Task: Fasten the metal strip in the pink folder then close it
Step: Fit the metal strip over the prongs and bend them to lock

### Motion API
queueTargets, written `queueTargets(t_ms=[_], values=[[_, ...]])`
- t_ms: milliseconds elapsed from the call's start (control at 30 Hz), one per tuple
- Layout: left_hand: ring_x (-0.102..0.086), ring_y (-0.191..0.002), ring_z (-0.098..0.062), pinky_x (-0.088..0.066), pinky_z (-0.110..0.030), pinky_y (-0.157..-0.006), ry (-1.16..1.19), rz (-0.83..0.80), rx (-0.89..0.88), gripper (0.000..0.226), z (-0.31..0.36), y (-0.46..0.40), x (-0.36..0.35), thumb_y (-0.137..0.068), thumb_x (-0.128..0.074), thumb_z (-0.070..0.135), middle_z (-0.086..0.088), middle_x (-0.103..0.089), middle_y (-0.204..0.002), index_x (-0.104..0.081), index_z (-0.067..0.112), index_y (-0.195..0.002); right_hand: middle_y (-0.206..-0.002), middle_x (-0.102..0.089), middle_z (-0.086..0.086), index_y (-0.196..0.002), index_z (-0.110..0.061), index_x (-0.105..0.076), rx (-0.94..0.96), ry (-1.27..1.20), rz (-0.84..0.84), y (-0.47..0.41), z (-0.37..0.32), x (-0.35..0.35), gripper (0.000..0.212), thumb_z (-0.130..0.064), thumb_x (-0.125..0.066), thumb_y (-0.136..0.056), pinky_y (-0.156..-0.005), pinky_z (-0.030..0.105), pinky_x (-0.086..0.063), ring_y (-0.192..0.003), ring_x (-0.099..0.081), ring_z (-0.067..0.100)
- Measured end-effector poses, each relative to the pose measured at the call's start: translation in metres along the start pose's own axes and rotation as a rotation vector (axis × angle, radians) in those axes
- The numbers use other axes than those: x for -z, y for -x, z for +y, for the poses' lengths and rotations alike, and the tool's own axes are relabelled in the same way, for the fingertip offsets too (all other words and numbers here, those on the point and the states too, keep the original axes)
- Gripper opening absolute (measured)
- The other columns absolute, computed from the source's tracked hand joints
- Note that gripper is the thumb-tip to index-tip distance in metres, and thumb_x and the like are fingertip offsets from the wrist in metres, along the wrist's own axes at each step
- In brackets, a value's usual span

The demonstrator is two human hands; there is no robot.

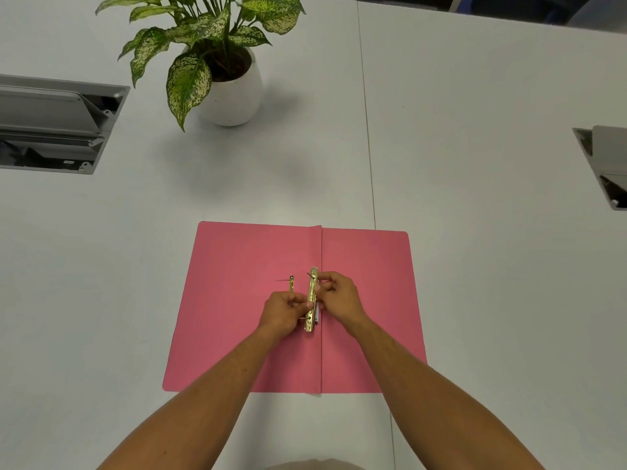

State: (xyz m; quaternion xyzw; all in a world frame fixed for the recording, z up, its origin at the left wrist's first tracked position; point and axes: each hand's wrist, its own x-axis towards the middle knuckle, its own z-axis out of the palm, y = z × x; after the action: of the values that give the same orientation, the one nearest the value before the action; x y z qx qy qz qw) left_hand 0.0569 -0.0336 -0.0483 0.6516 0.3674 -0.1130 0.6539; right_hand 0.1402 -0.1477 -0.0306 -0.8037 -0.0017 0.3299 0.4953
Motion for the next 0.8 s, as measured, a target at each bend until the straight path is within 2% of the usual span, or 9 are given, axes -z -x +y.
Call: queueTargets(t_ms=[67, 200, 300, 400, 533, 667, 800], values=[[-0.069, -0.07, -0.027, -0.057, -0.034, -0.069, -0.035, 0.008, -0.007, 0.014, 0.0, 0.0, -0.002, -0.079, -0.075, 0.01, -0.02, -0.075, -0.083, -0.073, 0.001, -0.09, -0.086, -0.071, 0.018, -0.109, -0.01, -0.065, -0.012, -0.001, 0.008, 0.003, 0.004, 0.001, 0.028, 0.002, -0.06, -0.084, -0.08, 0.046, -0.06, -0.084, -0.07, 0.032], [-0.064, -0.053, -0.016, -0.052, -0.027, -0.058, -0.192, 0.006, -0.042, 0.01, 0.0, 0.0, -0.005, -0.077, -0.078, 0.016, -0.011, -0.072, -0.064, -0.073, 0.007, -0.079, -0.088, -0.072, 0.011, -0.104, -0.013, -0.066, 0.016, 0.056, 0.04, 0.006, 0.007, 0.001, 0.029, 0.003, -0.062, -0.08, -0.077, 0.035, -0.061, -0.083, -0.071, 0.024], [-0.066, -0.052, -0.012, -0.055, -0.027, -0.059, -0.253, 0.027, -0.069, 0.01, 0.003, -0.001, -0.008, -0.075, -0.079, 0.015, -0.005, -0.071, -0.06, -0.071, 0.01, -0.076, -0.082, -0.072, 0.009, -0.099, -0.014, -0.067, 0.053, 0.111, 0.076, 0.006, 0.007, 0.0, 0.026, 0.001, -0.064, -0.079, -0.069, 0.026, -0.058, -0.076, -0.071, 0.021], [-0.068, -0.05, -0.01, -0.057, -0.029, -0.059, -0.293, 0.032, -0.08, 0.012, 0.006, -0.002, -0.01, -0.074, -0.08, 0.014, -0.002, -0.071, -0.058, -0.069, 0.011, -0.073, -0.077, -0.071, 0.006, -0.096, -0.016, -0.068, 0.056, 0.15, 0.1, 0.005, 0.008, 0.0, 0.025, 0.001, -0.065, -0.079, -0.066, 0.025, -0.057, -0.073, -0.07, 0.019], [-0.07, -0.055, -0.015, -0.059, -0.034, -0.064, -0.368, 0.056, -0.103, 0.012, 0.006, -0.004, -0.015, -0.075, -0.078, 0.016, -0.004, -0.072, -0.06, -0.068, 0.009, -0.074, -0.069, -0.066, -0.003, -0.095, -0.014, -0.067, 0.066, 0.198, 0.108, 0.004, 0.008, -0.001, 0.026, 0.006, -0.06, -0.08, -0.052, 0.011, -0.051, -0.062, -0.066, 0.013], [-0.07, -0.06, -0.021, -0.058, -0.038, -0.065, -0.424, 0.079, -0.119, 0.014, 0.007, -0.004, -0.018, -0.074, -0.077, 0.015, -0.007, -0.072, -0.062, -0.065, 0.009, -0.073, -0.068, -0.065, -0.001, -0.094, -0.01, -0.066, 0.069, 0.244, 0.129, 0.002, 0.009, -0.001, 0.025, 0.008, -0.057, -0.08, -0.05, 0.012, -0.05, -0.06, -0.062, 0.01], [-0.068, -0.066, -0.026, -0.057, -0.042, -0.067, -0.468, 0.092, -0.124, 0.014, 0.008, -0.004, -0.021, -0.074, -0.077, 0.015, -0.008, -0.07, -0.066, -0.063, 0.011, -0.075, -0.07, -0.066, 0.001, -0.096, -0.009, -0.066, 0.063, 0.276, 0.117, 0.0, 0.013, 0.001, 0.025, 0.007, -0.059, -0.078, -0.047, 0.007, -0.045, -0.056, -0.06, 0.006]])
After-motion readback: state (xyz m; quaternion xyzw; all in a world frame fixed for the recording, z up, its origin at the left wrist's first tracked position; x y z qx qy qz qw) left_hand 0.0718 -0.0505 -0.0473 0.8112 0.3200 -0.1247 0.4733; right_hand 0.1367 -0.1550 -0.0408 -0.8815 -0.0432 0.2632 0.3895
